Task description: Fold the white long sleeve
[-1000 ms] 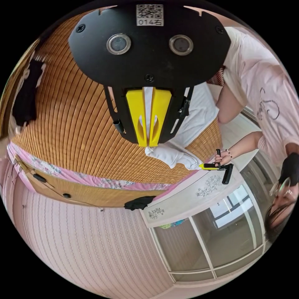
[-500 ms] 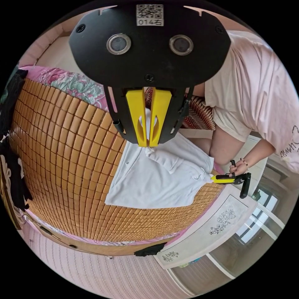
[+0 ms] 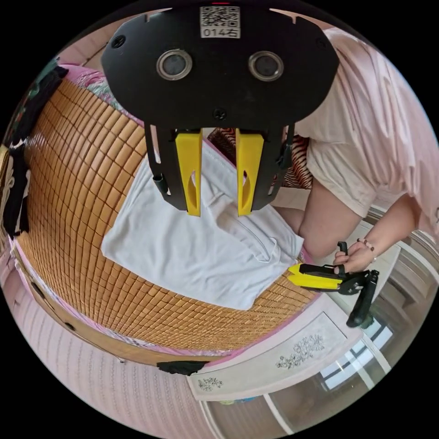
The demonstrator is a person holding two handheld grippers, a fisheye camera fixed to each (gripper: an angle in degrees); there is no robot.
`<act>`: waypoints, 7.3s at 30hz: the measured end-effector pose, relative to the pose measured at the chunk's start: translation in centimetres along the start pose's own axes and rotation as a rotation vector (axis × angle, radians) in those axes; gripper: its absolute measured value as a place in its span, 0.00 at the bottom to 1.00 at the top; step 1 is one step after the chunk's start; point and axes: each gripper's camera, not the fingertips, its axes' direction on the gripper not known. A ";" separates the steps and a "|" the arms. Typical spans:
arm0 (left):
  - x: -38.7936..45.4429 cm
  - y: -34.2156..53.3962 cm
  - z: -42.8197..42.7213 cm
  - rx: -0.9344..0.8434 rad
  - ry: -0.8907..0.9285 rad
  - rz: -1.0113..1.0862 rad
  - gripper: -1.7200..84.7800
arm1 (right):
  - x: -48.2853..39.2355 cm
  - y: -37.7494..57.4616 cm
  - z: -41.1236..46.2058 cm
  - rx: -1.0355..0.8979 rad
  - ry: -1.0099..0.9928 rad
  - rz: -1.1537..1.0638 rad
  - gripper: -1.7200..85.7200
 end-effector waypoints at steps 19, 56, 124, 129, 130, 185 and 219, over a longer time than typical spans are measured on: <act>10.1 0.9 5.3 -0.346 0.078 0.253 0.09 | -7.6 -1.7 5.6 -0.356 -0.188 -0.251 0.07; 29.3 -1.5 15.7 -0.236 -0.019 0.505 0.01 | -5.8 -28.4 16.1 -0.540 0.169 -0.321 0.02; 36.6 -1.0 13.9 -0.012 0.219 0.593 0.07 | 37.5 17.2 -2.9 0.381 -0.699 0.859 0.11; 35.4 -0.1 12.4 0.016 0.197 0.631 0.07 | 40.6 17.2 -2.7 0.451 -0.776 0.934 0.04; 35.3 0.0 12.3 0.025 0.190 0.635 0.07 | 40.9 17.5 -3.5 0.468 -0.772 0.920 0.04; 6.5 2.2 12.3 0.046 0.285 -0.088 0.05 | 9.0 -16.5 1.1 -0.147 -0.078 0.030 0.02; 14.0 -5.4 13.5 -0.069 0.201 0.022 0.06 | 4.8 -14.2 -8.2 -0.073 0.030 -0.145 0.04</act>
